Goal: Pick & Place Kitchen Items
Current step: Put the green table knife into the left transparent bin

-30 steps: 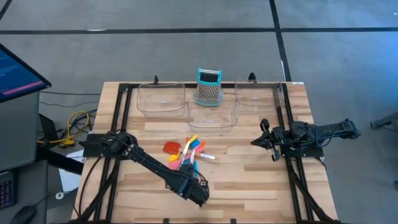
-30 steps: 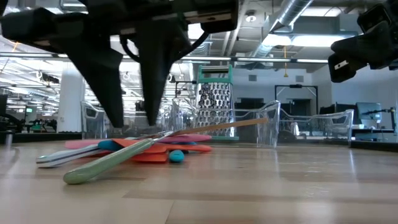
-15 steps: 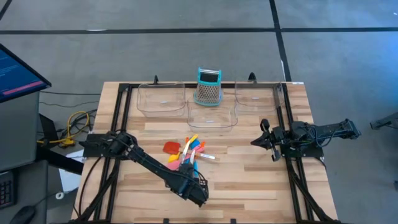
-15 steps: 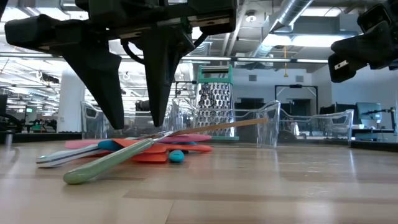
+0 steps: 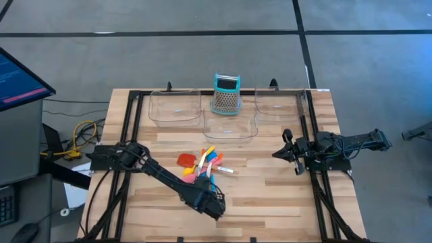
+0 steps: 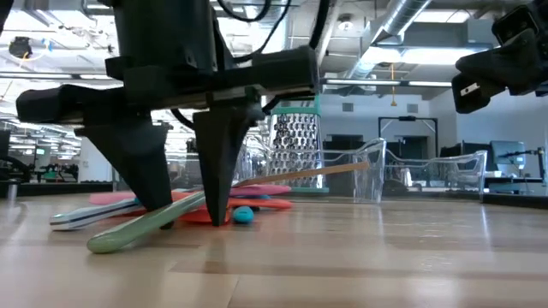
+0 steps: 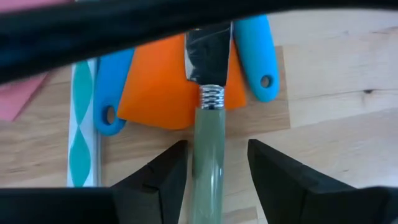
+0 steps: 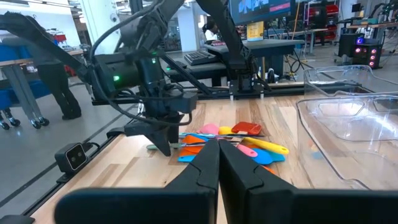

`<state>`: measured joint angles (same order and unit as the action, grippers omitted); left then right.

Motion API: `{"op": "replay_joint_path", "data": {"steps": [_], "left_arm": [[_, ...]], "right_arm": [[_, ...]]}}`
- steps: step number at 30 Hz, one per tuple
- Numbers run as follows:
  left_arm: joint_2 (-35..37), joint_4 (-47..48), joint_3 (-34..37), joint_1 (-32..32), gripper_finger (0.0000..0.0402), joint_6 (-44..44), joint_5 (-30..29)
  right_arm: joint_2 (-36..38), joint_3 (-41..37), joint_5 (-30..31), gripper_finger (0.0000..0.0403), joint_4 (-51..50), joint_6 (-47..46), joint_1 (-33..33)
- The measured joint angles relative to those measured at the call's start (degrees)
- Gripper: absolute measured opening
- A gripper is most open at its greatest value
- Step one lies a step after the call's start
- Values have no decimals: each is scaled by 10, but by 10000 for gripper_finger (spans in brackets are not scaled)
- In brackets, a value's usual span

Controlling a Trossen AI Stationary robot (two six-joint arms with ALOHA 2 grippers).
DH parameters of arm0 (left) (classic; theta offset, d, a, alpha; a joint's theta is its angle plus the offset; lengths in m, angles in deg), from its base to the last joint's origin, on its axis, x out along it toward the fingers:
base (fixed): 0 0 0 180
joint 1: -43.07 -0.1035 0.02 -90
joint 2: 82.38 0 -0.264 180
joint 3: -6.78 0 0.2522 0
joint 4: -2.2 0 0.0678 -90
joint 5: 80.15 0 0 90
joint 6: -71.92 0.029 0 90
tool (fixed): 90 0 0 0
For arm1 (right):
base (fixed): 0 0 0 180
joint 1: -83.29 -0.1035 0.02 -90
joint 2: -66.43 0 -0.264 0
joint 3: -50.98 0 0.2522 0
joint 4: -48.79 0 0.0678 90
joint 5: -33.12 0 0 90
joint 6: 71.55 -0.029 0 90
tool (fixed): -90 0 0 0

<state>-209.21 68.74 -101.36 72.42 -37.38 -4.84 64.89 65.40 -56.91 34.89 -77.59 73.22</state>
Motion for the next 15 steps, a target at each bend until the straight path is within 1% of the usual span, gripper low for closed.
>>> {"op": "replay_joint_path", "data": {"steps": [9,12,15], "left_arm": [[2,-15,15,0,157,0,-4],[2,-15,15,0,144,0,-4],[1,-12,15,0,121,0,-3]], "right_arm": [[0,0,0,0,0,0,0],[0,0,0,0,0,0,0],[0,0,0,0,0,0,0]]}}
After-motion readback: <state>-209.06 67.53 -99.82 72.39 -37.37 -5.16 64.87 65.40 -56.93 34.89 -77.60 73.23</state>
